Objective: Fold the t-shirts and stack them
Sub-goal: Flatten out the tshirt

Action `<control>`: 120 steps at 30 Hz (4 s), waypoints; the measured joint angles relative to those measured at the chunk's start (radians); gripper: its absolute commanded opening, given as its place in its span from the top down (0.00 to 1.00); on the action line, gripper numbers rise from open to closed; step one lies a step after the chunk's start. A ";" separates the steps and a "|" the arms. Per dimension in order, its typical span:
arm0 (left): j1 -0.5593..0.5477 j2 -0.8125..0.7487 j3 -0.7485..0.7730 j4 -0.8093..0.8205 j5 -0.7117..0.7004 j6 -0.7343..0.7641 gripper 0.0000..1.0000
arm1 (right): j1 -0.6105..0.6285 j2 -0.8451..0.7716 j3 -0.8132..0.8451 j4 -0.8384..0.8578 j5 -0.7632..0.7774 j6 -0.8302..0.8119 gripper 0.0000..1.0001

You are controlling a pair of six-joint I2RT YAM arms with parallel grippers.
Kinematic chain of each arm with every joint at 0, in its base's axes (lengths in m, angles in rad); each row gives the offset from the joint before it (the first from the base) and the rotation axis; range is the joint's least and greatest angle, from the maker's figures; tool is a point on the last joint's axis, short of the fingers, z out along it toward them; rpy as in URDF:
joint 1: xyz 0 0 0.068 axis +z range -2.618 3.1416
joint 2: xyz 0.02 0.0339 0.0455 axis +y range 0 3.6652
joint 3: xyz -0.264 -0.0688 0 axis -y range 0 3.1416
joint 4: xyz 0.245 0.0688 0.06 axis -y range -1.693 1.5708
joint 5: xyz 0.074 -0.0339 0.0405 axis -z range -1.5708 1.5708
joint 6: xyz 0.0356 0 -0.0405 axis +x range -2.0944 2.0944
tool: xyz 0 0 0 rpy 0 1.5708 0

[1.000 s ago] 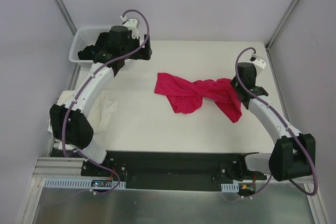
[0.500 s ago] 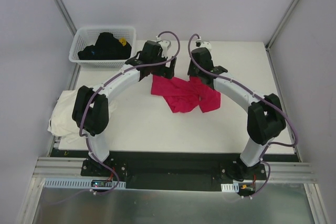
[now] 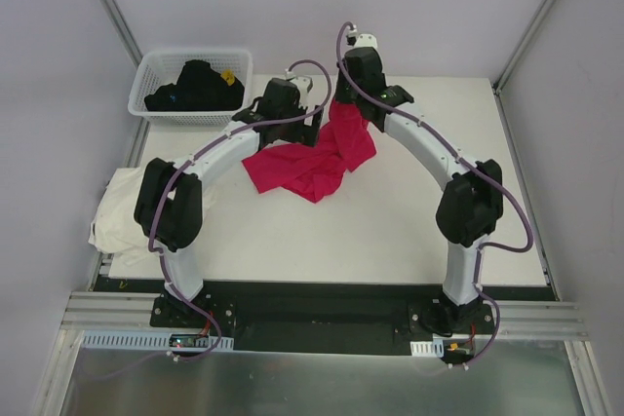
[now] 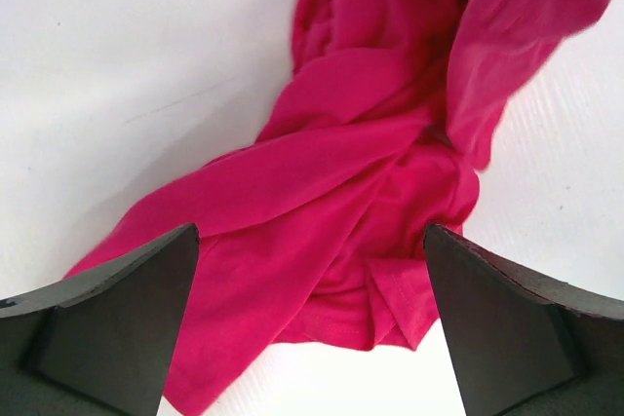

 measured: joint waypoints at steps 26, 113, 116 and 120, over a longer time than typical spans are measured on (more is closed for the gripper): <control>-0.126 0.087 0.027 0.037 -0.016 0.054 0.02 | -0.151 0.217 0.283 -0.087 -0.004 -0.041 0.99; -0.244 0.484 0.351 0.092 -0.205 0.265 0.57 | -0.276 0.189 0.107 -0.024 -0.083 0.000 0.99; -0.244 0.492 0.352 0.091 -0.220 0.265 0.55 | -0.277 0.187 0.106 -0.023 -0.083 0.000 0.99; -0.244 0.495 0.352 0.091 -0.241 0.265 0.69 | -0.279 0.183 0.097 -0.019 -0.084 0.000 0.99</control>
